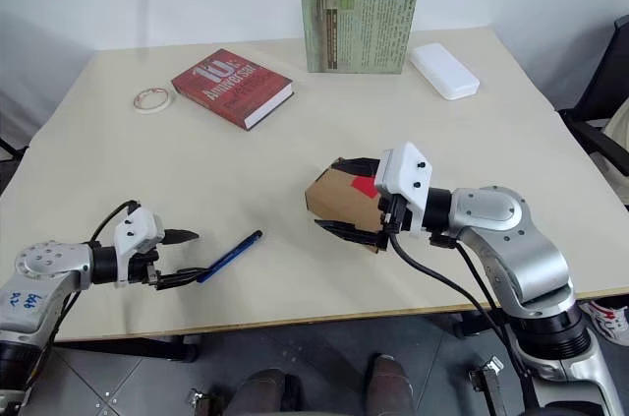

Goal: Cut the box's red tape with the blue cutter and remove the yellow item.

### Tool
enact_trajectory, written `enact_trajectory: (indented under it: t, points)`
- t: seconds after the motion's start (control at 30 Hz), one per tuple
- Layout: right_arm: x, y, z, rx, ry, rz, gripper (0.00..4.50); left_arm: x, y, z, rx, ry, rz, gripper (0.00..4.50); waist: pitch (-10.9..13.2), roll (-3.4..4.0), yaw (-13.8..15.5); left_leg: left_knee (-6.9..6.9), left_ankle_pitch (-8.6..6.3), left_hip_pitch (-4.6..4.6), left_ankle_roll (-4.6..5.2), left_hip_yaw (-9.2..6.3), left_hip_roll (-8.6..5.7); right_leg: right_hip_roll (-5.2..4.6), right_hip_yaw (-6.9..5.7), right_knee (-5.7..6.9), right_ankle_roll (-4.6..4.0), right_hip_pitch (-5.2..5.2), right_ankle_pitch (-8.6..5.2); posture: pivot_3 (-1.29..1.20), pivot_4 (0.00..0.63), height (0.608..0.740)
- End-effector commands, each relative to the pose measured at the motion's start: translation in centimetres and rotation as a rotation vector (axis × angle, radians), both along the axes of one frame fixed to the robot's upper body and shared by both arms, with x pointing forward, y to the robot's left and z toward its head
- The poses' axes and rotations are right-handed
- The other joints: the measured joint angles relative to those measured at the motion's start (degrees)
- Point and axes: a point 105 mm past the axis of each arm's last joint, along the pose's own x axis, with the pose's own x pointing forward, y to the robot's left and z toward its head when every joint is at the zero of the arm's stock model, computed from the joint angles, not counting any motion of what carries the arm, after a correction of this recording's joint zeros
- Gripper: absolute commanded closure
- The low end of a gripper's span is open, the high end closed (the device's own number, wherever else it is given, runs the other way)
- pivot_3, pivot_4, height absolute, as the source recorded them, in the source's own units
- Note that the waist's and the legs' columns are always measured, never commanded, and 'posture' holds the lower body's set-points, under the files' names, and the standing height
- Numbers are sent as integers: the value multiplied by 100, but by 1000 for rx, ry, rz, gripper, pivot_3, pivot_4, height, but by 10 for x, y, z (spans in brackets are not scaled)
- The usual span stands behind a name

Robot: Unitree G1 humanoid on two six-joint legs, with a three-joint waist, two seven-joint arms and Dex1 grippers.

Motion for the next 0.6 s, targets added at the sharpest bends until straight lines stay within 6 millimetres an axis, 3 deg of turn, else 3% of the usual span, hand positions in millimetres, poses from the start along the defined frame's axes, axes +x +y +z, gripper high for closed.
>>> enact_trajectory:
  t: [0.03, 0.1, 0.3, 0.5, 0.6]
  points:
    - [-2, 0, 9, 13, -31, 17, 0, -2, 2, 13, -73, -26, 34, 292, 5, -18, 0, 0, 1, -11, -1, 4, 0, 0, 1, 0, 1, -12, 1, 0, 150, 740]
    - [-2, 0, 9, 13, -30, 19, 0, -5, 4, 17, -91, -13, 37, 292, 15, -35, 0, 8, 3, -61, -2, 9, -1, 0, 2, -2, 7, -54, 4, 0, 150, 740]
    - [0, 0, 10, 13, -28, 22, 0, -7, 18, 45, -134, -36, 51, 292, 41, -78, -5, 4, -7, -65, 0, 23, 0, 0, -7, -23, 10, -59, 5, 0, 150, 740]
    - [30, -8, 20, 103, -8, -201, 0, 4, 23, 82, -178, -159, 74, 292, 45, -85, -4, 4, -17, -64, 3, 36, 2, 0, -7, -25, 10, -62, 5, 0, 150, 740]
    - [41, -14, 23, 229, 94, -286, 0, 7, 21, 91, -172, -221, 76, 292, 45, -86, -7, 4, -19, -63, 0, 39, 3, 0, -8, -24, 10, -64, 6, 0, 150, 740]
